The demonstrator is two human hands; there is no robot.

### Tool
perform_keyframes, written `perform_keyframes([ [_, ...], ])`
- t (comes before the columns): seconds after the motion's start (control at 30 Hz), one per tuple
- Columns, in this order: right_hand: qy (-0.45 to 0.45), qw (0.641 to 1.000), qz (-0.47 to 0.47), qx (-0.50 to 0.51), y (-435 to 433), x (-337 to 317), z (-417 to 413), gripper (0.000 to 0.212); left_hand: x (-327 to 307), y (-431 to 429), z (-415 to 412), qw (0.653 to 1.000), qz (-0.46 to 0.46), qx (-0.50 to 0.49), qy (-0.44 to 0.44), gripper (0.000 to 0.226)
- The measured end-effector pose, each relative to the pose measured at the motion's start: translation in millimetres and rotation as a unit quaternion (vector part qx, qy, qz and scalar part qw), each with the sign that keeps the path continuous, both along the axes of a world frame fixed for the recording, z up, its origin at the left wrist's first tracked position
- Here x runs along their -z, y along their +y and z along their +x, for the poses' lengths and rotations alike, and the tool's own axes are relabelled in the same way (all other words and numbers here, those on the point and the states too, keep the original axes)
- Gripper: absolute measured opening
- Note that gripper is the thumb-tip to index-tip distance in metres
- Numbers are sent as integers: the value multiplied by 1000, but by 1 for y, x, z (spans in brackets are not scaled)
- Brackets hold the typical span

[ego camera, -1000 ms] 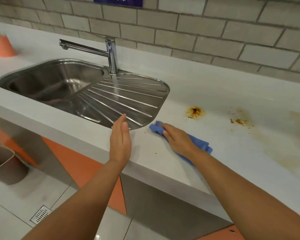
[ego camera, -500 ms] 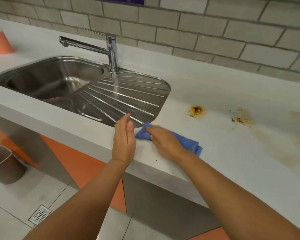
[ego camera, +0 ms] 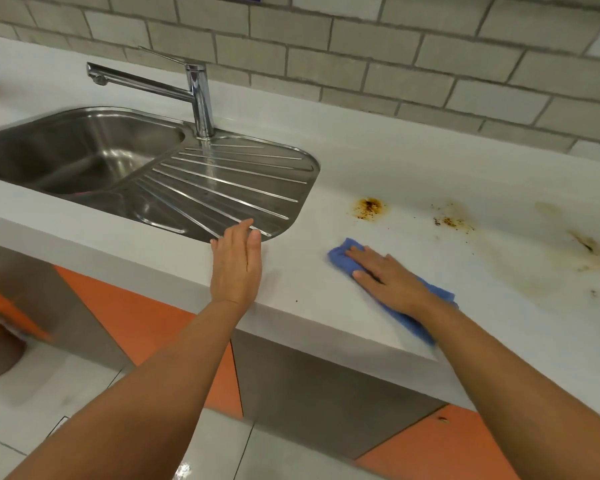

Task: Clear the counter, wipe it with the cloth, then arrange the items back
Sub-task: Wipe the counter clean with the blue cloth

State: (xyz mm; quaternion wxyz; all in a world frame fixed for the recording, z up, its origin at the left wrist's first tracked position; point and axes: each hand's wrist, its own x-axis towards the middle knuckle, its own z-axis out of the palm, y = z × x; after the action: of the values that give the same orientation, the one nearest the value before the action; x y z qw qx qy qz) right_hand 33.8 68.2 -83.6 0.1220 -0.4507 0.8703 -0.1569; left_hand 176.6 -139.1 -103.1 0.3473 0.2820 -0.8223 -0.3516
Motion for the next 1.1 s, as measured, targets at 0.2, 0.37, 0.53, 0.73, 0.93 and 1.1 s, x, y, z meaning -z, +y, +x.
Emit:
perform_keyframes([
  [0.2,95,970,30,222,21,9,18,50,-1,4,-1,1000,-13,18,-9,50],
  [0.37,93,995,20,32,-65,8,92,48,0,0,2,999,26,25,29,46],
  [0.53,-10,989,-47,-143,6,2,80,41,-3,-3,6,997,66,32,35,43],
  [0.73,43,989,52,134,49,-4,13,47,-3,-2,8,997,49,54,16,44],
  [0.93,1,1000,-6,-8,-28,2,73,45,-8,5,3,995,59,73,14,44],
  [1.1,-98,966,-211,116,22,-20,45,37,-27,54,-21,967,-55,247,21,33],
])
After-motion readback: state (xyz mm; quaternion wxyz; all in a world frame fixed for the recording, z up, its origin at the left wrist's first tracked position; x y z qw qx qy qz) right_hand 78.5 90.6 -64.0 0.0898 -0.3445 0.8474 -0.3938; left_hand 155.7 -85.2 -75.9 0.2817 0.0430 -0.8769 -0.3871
